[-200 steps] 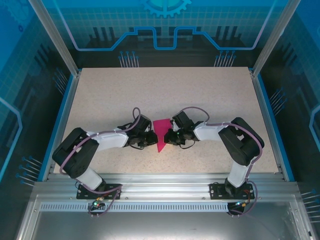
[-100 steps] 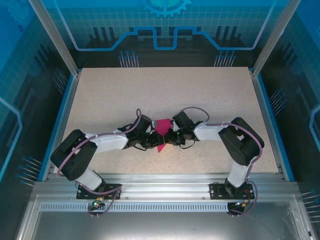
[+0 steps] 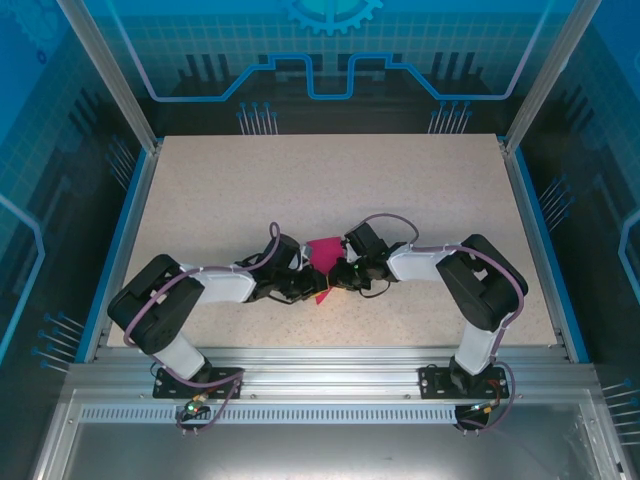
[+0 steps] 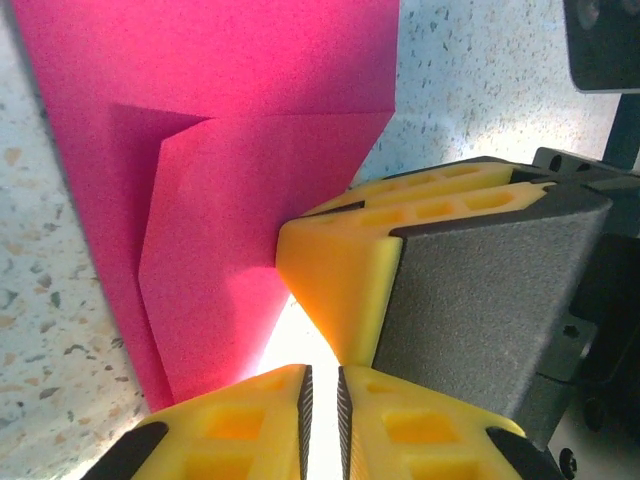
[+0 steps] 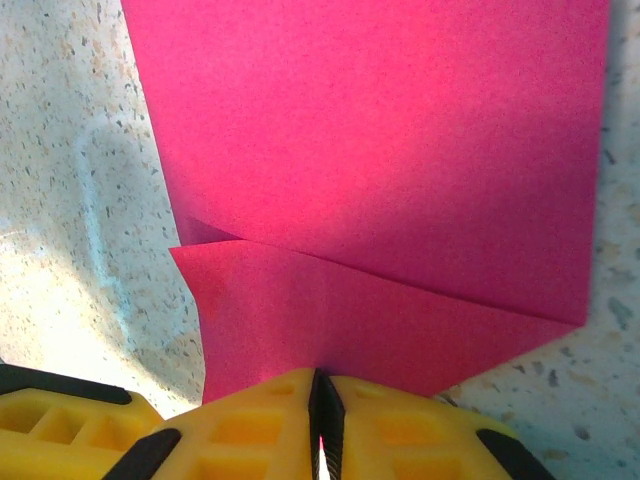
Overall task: Fold a paper plane with a square sheet of paper (pick it up from the middle)
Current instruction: Third fold the triangle at the center of the table.
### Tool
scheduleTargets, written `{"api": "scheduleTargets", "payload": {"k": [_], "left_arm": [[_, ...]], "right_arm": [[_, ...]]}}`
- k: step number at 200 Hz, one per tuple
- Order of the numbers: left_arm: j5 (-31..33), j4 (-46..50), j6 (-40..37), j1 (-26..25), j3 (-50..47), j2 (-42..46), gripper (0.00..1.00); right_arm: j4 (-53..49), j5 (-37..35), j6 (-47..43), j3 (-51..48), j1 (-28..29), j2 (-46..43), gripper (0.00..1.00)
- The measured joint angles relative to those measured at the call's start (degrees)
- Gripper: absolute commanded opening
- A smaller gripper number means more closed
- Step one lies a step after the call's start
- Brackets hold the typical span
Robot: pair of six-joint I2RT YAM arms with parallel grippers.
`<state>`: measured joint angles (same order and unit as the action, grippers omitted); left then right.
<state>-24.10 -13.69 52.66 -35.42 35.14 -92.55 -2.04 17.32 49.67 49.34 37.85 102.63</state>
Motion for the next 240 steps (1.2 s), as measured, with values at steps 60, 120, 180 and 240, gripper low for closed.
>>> {"api": "scheduleTargets", "payload": {"k": [60, 120, 180, 240], "left_arm": [[2.97, 0.96, 1.55, -1.11, -2.64, 0.61, 0.09], [3.91, 1.49, 2.51, -1.29, -3.37, 0.96, 0.07], [4.37, 3.54, 2.45, -1.29, -2.64, 1.05, 0.0], [4.35, 3.04, 1.7, -1.36, -3.06, 1.05, 0.01]], "right_arm": [[-0.15, 0.28, 0.28, 0.72, 0.0, 0.31, 0.16], [-0.02, 0.66, 0.26, 0.81, -0.02, 0.46, 0.16], [-1.03, 0.72, -0.26, 1.68, -0.74, 0.46, 0.17], [-3.04, 0.22, -3.74, 3.85, -7.91, 1.57, 0.17]]}}
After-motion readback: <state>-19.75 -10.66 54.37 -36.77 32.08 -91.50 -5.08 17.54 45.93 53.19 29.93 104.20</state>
